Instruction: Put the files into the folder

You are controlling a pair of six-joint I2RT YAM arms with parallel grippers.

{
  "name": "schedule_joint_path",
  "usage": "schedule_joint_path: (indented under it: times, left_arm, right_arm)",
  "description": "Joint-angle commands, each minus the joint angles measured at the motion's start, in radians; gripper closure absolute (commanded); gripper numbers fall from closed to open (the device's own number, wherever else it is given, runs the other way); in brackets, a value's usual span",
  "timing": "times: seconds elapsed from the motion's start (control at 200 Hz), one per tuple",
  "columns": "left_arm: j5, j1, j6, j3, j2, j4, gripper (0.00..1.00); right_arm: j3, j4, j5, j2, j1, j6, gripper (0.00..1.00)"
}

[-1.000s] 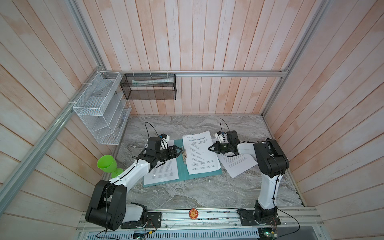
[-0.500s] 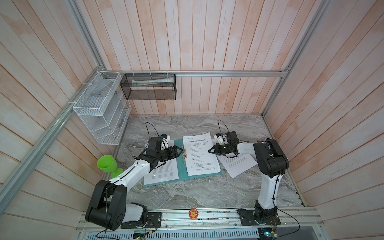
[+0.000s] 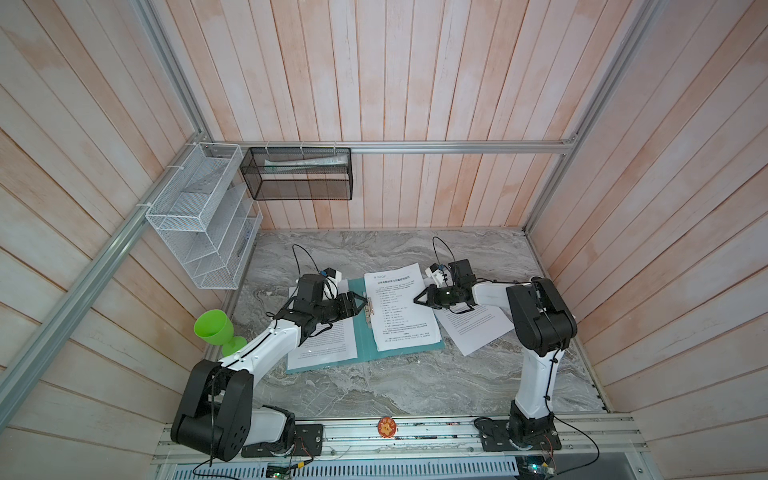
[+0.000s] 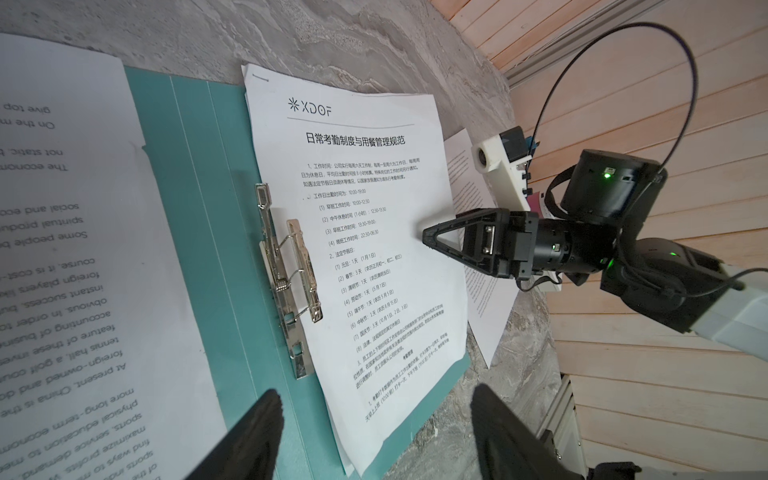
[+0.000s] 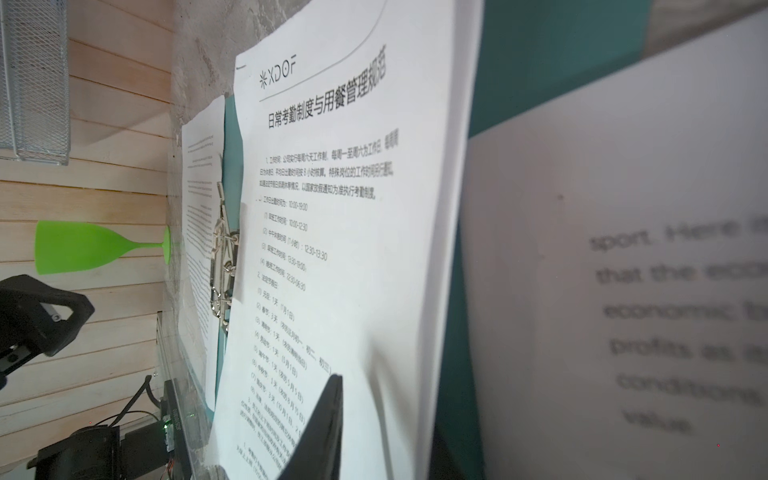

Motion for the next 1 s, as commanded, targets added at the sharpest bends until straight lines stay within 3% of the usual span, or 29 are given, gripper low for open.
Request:
schedule_joint_path:
  times: [0.0, 0.08, 0.33, 0.46, 0.535, 0.605, 0.655, 0.83, 0.995]
  left_arm:
    - [0.003, -0.004, 0.009, -0.014, 0.009, 0.012, 0.26]
    - [0.001, -0.006, 0.01, -0.015, 0.007, 0.012, 0.26]
    - [-0.02, -0.017, 0.021, -0.003, -0.006, -0.001, 0.25]
    - [-0.077, -0.052, 0.032, 0.029, -0.012, -0.016, 0.25]
    - [-0.101, -0.093, 0.017, 0.065, 0.008, -0.007, 0.24]
    - [-0.117, -0.154, 0.002, 0.118, 0.054, 0.007, 0.25]
    - [-0.164, -0.209, 0.012, 0.176, 0.097, -0.016, 0.24]
    - [-0.223, -0.337, 0.037, 0.405, 0.304, -0.067, 0.24]
    - [-0.185, -0.397, 0.041, 0.596, 0.498, -0.062, 0.24]
  right_arm:
    - [0.015, -0.043, 0.039, -0.022, 0.013, -0.015, 0.72]
    - [0.014, -0.058, 0.076, -0.038, 0.013, -0.015, 0.63]
    - [0.065, -0.292, 0.319, -0.139, 0.013, -0.094, 0.51]
    - [0.012, -0.377, 0.468, -0.282, -0.012, -0.13, 0.45]
    - [-0.038, -0.399, 0.573, -0.368, -0.049, -0.144, 0.36]
    - [-0.084, -0.412, 0.724, -0.427, -0.099, -0.138, 0.26]
    - [-0.108, -0.415, 0.782, -0.454, -0.156, -0.137, 0.24]
    - [-0.183, -0.326, 0.725, -0.521, -0.321, -0.059, 0.24]
    - [-0.228, -0.315, 0.844, -0.517, -0.381, -0.032, 0.22]
